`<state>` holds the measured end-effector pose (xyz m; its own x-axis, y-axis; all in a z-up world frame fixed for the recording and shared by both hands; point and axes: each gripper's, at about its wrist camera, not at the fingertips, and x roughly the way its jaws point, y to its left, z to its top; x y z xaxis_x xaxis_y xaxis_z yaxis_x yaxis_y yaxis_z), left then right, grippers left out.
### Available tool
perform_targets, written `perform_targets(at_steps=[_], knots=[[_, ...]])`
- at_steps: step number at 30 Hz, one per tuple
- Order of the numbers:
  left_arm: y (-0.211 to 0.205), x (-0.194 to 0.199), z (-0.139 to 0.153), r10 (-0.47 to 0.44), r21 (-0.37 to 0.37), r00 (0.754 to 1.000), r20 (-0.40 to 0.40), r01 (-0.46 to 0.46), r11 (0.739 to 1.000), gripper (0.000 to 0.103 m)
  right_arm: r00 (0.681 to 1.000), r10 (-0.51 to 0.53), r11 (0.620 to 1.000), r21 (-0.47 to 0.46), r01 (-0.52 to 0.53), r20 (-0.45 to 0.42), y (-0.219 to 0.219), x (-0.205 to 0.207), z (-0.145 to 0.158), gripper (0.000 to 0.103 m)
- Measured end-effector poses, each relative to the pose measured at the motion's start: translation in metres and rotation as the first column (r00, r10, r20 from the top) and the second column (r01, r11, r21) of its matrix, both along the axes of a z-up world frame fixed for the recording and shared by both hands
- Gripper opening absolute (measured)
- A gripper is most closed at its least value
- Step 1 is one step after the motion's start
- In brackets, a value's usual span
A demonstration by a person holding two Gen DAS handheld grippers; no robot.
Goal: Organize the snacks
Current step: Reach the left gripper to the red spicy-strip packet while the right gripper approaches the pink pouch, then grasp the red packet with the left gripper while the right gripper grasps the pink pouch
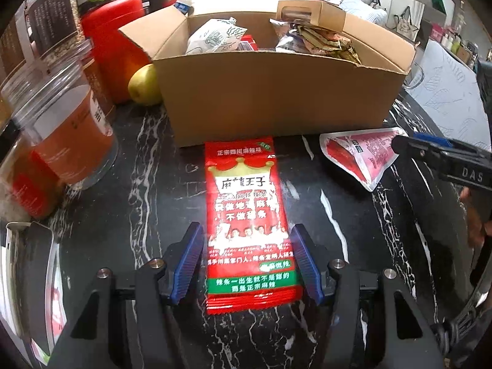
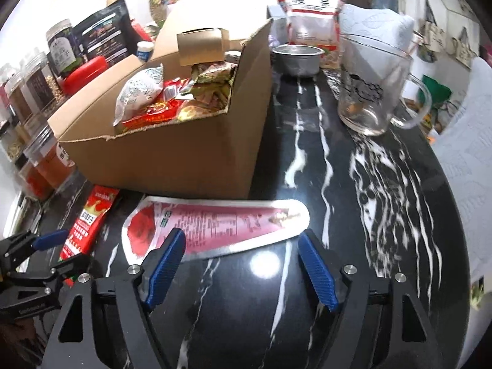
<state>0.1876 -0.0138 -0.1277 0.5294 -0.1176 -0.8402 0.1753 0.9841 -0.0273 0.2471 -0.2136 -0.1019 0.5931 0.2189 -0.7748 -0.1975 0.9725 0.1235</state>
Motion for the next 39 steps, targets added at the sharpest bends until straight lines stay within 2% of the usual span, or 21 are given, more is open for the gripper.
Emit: perform_targets(at_steps=[4,9,13,18,21,24,27,29,30,31,32,33,34,37,39], knots=[[0.0,0.007,0.001,0.007,0.0,1.0,-0.001,-0.007,1.0,0.059,0.998,0.07,0.998,0.001,-0.07,0.003,0.001,0.018,0.003,0.076],[0.0,0.016,0.0,0.007,0.0,1.0,0.0,-0.007,1.0,0.059,0.982,0.185,0.983,-0.006,-0.185,-0.033,0.006,0.039,-0.003,0.076],[0.001,0.015,0.001,0.008,-0.001,1.0,0.003,-0.008,1.0,0.059,0.963,0.249,0.968,0.002,-0.25,-0.103,0.01,0.048,-0.011,0.077],[-0.001,0.017,0.0,0.002,-0.002,1.0,0.005,-0.002,1.0,0.059,0.942,0.308,0.949,-0.035,-0.315,-0.135,0.017,0.036,-0.013,0.077],[-0.001,0.016,0.0,0.0,-0.003,1.0,0.008,0.0,1.0,0.059,0.936,0.316,0.946,-0.022,-0.323,-0.152,0.018,0.023,-0.013,0.077],[-0.001,0.01,0.0,-0.005,-0.005,1.0,0.016,0.006,1.0,0.059,0.94,0.299,0.952,-0.02,-0.306,-0.162,0.017,0.006,-0.014,0.077],[-0.002,0.005,0.0,-0.004,-0.008,1.0,0.023,0.004,1.0,0.059,0.947,0.284,0.954,-0.055,-0.295,-0.153,0.021,-0.007,-0.015,0.075],[-0.002,0.0,0.0,-0.001,-0.008,1.0,0.026,0.001,1.0,0.059,0.951,0.277,0.95,-0.108,-0.293,-0.139,0.027,-0.017,-0.014,0.067],[-0.003,-0.001,0.001,0.0,-0.008,1.0,0.027,0.0,1.0,0.059,0.955,0.269,0.948,-0.142,-0.286,-0.128,0.031,-0.022,-0.014,0.057],[-0.002,-0.002,0.0,0.0,-0.008,1.0,0.028,0.0,1.0,0.059,0.957,0.263,0.946,-0.16,-0.281,-0.123,0.034,-0.026,-0.014,0.05],[-0.002,-0.002,0.0,0.0,-0.008,1.0,0.029,0.0,1.0,0.059,0.957,0.263,0.949,-0.144,-0.28,-0.124,0.035,-0.03,-0.013,0.048],[-0.002,-0.003,0.0,0.0,-0.009,1.0,0.03,0.0,1.0,0.057,0.957,0.262,0.952,-0.13,-0.277,-0.125,0.036,-0.032,-0.012,0.032],[-0.002,-0.004,0.0,0.002,-0.008,0.999,0.033,-0.002,1.0,0.055,0.96,0.25,0.957,-0.121,-0.265,-0.125,0.035,-0.034,-0.012,0.026],[0.001,-0.009,0.0,0.001,-0.011,0.999,0.034,0.0,1.0,0.053,0.967,0.227,0.965,-0.11,-0.24,-0.116,0.035,-0.04,-0.012,0.016],[0.001,-0.013,0.0,-0.001,-0.014,0.999,0.037,0.001,1.0,0.053,0.969,0.216,0.969,-0.092,-0.228,-0.123,0.034,-0.047,-0.012,0.016]])
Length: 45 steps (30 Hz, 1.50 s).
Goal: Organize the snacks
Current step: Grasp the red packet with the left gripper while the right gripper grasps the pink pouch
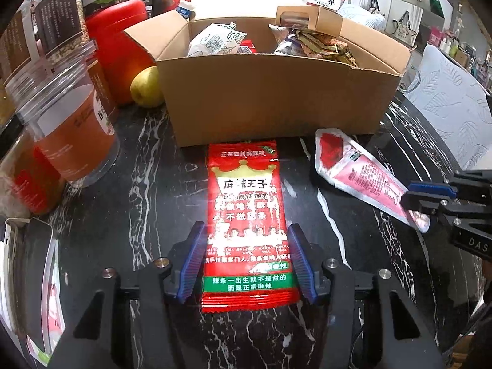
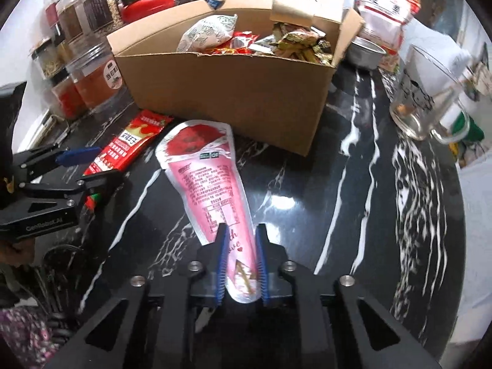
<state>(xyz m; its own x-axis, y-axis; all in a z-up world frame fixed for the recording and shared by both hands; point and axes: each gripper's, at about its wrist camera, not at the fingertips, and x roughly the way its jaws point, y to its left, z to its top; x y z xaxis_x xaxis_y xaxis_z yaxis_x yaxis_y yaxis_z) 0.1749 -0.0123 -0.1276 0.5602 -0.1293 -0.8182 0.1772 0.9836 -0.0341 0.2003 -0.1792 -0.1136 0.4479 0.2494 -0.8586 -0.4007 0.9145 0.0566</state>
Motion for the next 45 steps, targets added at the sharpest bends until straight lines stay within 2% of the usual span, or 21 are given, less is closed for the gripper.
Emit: perform_targets(at_steps=[6,12,16,17,18,19,20,21,24,27,29,30,31,34,37,40,45], knots=[[-0.001,-0.02,0.001,-0.038,-0.006,0.999,-0.011,0.038,0.999,0.053,1.0,-0.023,1.0,0.019,0.023,-0.009,0.003,-0.026,0.001,0.015],[0.001,-0.038,0.003,-0.078,-0.044,0.996,-0.049,0.076,0.996,0.053,0.998,-0.054,0.998,0.024,0.055,-0.021,0.009,-0.05,0.002,0.015],[-0.003,-0.041,0.003,-0.084,-0.015,0.996,-0.034,0.084,0.996,0.053,0.997,-0.074,0.997,0.031,0.075,-0.013,0.012,-0.056,0.002,0.017],[-0.005,-0.039,0.004,-0.082,-0.001,0.996,-0.029,0.082,0.997,0.053,0.996,-0.088,0.995,0.048,0.088,-0.01,0.011,-0.054,0.002,0.02],[-0.007,-0.038,0.004,-0.08,0.012,0.997,-0.023,0.08,0.997,0.053,0.993,-0.115,0.991,0.071,0.115,-0.009,0.009,-0.05,0.002,0.041],[-0.007,-0.039,0.004,-0.075,0.008,0.997,-0.021,0.075,0.997,0.054,0.99,-0.138,0.986,0.089,0.138,-0.008,0.007,-0.047,0.002,0.072],[-0.007,-0.037,0.004,-0.071,0.008,0.997,-0.02,0.071,0.997,0.054,0.989,-0.149,0.983,0.107,0.149,-0.003,0.007,-0.044,0.002,0.08],[-0.007,-0.034,0.004,-0.069,0.009,0.997,-0.017,0.069,0.998,0.054,0.988,-0.156,0.981,0.117,0.154,0.011,0.007,-0.041,0.002,0.081],[-0.007,-0.029,0.004,-0.061,0.007,0.998,-0.005,0.061,0.998,0.054,0.986,-0.164,0.984,0.075,0.161,0.032,0.013,-0.028,-0.001,0.081],[-0.007,-0.023,0.003,-0.06,0.006,0.998,-0.004,0.06,0.998,0.054,0.988,-0.15,0.986,0.078,0.147,0.03,0.021,-0.018,-0.004,0.081],[-0.007,-0.021,0.003,-0.058,0.005,0.998,-0.003,0.058,0.998,0.054,0.988,-0.148,0.989,0.038,0.146,0.048,0.027,-0.014,-0.005,0.079],[-0.007,-0.02,0.003,-0.057,0.005,0.998,-0.002,0.057,0.998,0.054,0.987,-0.146,0.989,-0.011,0.147,0.072,0.031,-0.014,-0.007,0.071],[-0.006,-0.019,0.003,-0.055,0.005,0.998,0.001,0.055,0.998,0.054,0.985,-0.132,0.988,-0.063,0.14,0.108,0.036,-0.014,-0.007,0.058],[-0.006,-0.018,0.003,-0.05,0.003,0.999,0.014,0.05,0.999,0.052,0.989,-0.095,0.994,-0.051,0.101,0.117,0.038,-0.015,-0.006,0.035],[-0.005,-0.018,0.002,-0.043,-0.003,0.998,0.038,0.044,0.999,0.047,0.988,-0.093,0.994,-0.041,0.098,0.123,0.039,-0.014,-0.007,0.024],[-0.003,-0.016,0.004,-0.037,-0.034,0.999,0.038,0.039,0.999,0.046,0.987,-0.114,0.993,0.003,0.115,0.116,0.034,-0.012,-0.008,0.019],[0.005,-0.017,0.009,-0.021,-0.071,0.999,0.041,0.023,0.997,0.045,0.987,-0.143,0.984,0.117,0.134,0.079,0.022,-0.014,-0.005,0.017]])
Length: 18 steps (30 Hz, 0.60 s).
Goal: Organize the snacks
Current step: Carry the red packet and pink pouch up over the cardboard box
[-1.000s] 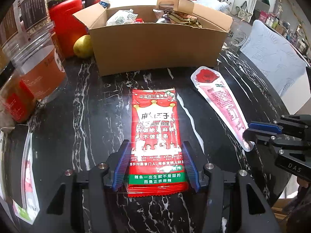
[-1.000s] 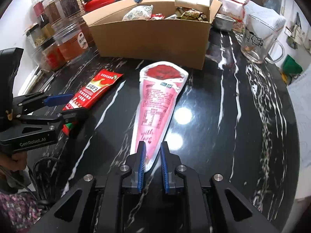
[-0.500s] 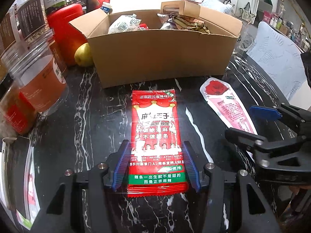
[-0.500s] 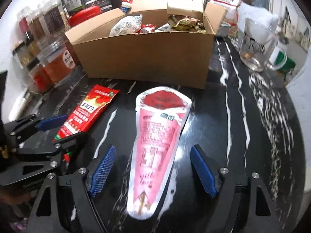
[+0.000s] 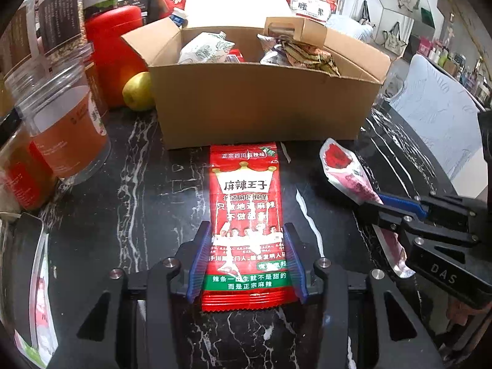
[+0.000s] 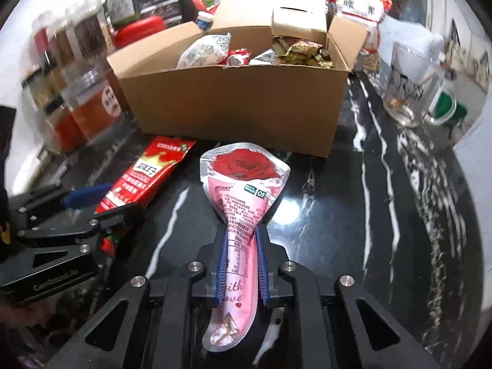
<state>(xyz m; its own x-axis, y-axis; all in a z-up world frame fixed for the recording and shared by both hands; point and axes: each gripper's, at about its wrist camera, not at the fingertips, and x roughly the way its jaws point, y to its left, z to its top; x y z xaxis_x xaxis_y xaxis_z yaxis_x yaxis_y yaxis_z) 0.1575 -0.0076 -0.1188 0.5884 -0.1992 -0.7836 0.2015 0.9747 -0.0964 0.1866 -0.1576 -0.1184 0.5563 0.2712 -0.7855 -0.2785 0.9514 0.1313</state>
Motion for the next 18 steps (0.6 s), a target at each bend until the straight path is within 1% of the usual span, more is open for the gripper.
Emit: perform_targets(at_steps=[9,15,18], knots=[[0.001,-0.014,0.016,-0.003,-0.018,1.0,0.026,0.003,1.0,0.045,1.0,-0.006,0.996,0.086,0.005,0.003,-0.001,-0.022,0.009,0.017],[-0.002,-0.027,0.031,-0.012,-0.028,0.998,0.057,0.013,1.0,0.045,1.0,0.007,0.993,0.118,-0.01,0.026,0.003,-0.04,0.018,0.017],[-0.002,-0.034,0.04,-0.017,-0.033,0.997,0.079,0.02,0.999,0.045,0.999,0.008,0.993,0.118,-0.014,0.048,0.005,-0.048,0.026,0.017]])
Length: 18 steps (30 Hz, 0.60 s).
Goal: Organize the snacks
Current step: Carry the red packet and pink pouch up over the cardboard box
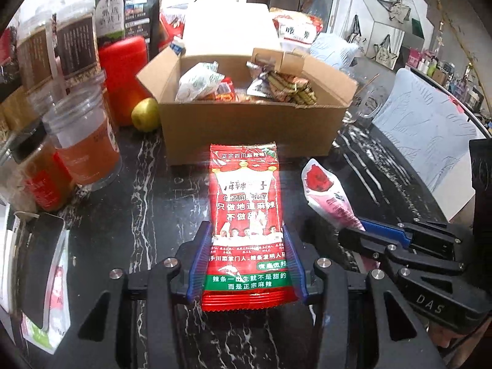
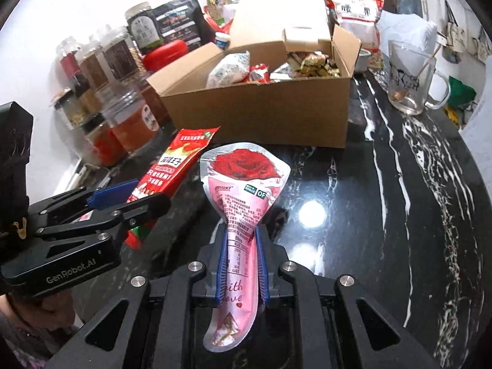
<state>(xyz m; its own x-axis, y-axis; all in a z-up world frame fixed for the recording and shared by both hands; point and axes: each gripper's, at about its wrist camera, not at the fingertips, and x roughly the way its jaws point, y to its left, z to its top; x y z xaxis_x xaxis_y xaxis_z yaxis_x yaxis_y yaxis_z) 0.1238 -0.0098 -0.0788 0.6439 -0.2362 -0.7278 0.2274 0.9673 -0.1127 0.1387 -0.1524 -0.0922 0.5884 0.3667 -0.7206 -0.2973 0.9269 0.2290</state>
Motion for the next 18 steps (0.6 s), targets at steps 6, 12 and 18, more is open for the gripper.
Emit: perform_targets(at_steps=[6,12,18], knots=[[0.001,-0.01,0.028,-0.011,-0.018,0.998,0.068,0.012,1.0,0.045,0.998,0.005,1.0,0.015,-0.006,0.064,0.002,-0.011,0.028,0.017],[0.002,-0.005,0.064,-0.004,-0.036,0.987,0.16,0.01,0.999,0.045,0.989,0.013,1.0,0.022,-0.016,0.145,0.003,-0.005,0.061,0.017],[0.004,0.015,0.091,0.008,-0.062,0.976,0.218,0.006,0.998,0.045,0.977,0.034,0.999,0.022,-0.039,0.213,0.004,0.017,0.091,0.017]])
